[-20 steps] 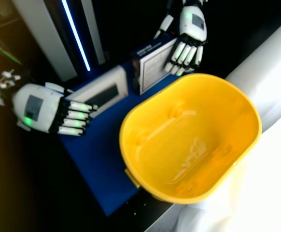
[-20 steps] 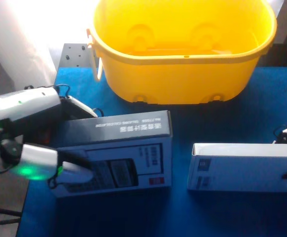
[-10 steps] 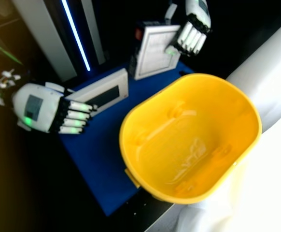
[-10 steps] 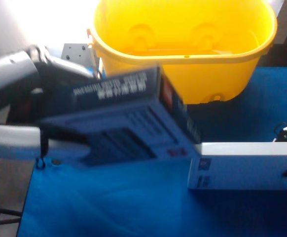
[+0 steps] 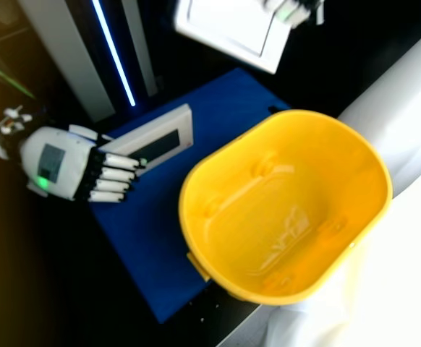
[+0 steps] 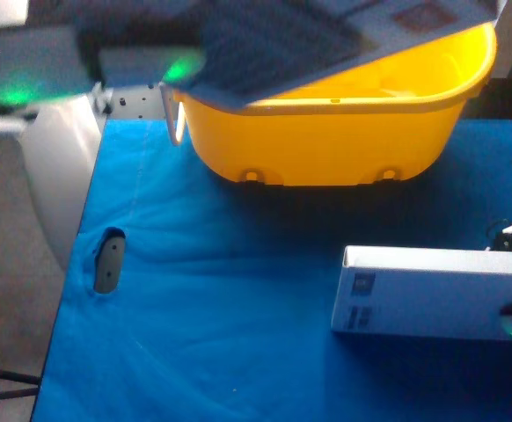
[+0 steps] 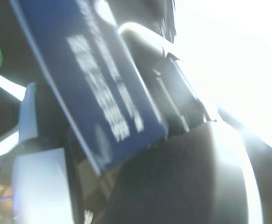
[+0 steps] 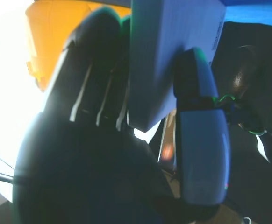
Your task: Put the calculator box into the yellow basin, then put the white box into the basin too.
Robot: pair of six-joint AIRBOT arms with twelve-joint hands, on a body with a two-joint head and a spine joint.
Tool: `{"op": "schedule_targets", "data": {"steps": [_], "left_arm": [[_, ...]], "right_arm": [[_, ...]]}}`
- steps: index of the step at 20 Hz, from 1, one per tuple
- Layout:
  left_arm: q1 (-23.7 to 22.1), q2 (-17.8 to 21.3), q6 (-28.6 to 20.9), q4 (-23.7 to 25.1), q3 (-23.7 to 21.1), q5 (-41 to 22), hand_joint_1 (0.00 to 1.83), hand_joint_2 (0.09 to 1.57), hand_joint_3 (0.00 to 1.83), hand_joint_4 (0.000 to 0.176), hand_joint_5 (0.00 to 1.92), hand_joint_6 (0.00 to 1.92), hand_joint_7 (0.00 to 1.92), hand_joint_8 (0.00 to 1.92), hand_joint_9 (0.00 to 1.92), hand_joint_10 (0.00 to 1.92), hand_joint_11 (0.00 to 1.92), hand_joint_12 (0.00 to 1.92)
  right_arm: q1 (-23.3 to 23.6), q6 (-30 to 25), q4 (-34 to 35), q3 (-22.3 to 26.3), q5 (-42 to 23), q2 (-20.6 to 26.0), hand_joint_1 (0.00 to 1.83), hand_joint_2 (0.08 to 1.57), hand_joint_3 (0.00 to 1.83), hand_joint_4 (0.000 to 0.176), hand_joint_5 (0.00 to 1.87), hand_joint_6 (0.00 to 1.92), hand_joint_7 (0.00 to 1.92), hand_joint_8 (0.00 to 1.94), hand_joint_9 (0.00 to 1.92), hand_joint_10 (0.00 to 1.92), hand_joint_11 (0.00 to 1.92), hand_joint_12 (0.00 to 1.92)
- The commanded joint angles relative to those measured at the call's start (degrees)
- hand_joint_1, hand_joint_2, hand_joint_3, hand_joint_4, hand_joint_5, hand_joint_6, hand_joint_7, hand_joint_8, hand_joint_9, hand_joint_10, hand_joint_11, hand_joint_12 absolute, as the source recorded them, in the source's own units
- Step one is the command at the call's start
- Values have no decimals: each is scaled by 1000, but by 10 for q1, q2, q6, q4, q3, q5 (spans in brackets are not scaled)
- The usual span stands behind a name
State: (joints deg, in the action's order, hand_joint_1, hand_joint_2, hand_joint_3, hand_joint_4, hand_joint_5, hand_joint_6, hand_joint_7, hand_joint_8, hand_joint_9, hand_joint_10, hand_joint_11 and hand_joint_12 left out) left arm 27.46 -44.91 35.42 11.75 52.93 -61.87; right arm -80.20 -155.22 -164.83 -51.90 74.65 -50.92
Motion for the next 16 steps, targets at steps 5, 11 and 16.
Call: {"op": "schedule_targets", "data": {"steps": [5, 11, 16], "left_arm": [[-111, -62, -2, -4, 62, 19, 1241, 1164, 0, 0, 849, 1112, 917, 1193, 1031, 982, 866, 1595], [-187, -148, -2, 3, 158, 169, 1358, 1156, 4, 0, 872, 1049, 843, 1188, 857, 1361, 665, 1537], [-190, -217, 29, -25, 233, 270, 1360, 1170, 0, 0, 785, 1218, 867, 1158, 836, 1349, 684, 1425]], "right_arm": [[6, -3, -3, -8, 61, -7, 1375, 1130, 2, 0, 847, 1013, 944, 1037, 952, 1293, 883, 1462], [11, -3, -4, -13, 52, -14, 1376, 1129, 0, 0, 854, 1003, 947, 1052, 946, 1282, 866, 1443], [36, -3, -21, -24, 21, -25, 1371, 1145, 1, 0, 815, 1054, 939, 1077, 896, 1342, 784, 1469]]}}
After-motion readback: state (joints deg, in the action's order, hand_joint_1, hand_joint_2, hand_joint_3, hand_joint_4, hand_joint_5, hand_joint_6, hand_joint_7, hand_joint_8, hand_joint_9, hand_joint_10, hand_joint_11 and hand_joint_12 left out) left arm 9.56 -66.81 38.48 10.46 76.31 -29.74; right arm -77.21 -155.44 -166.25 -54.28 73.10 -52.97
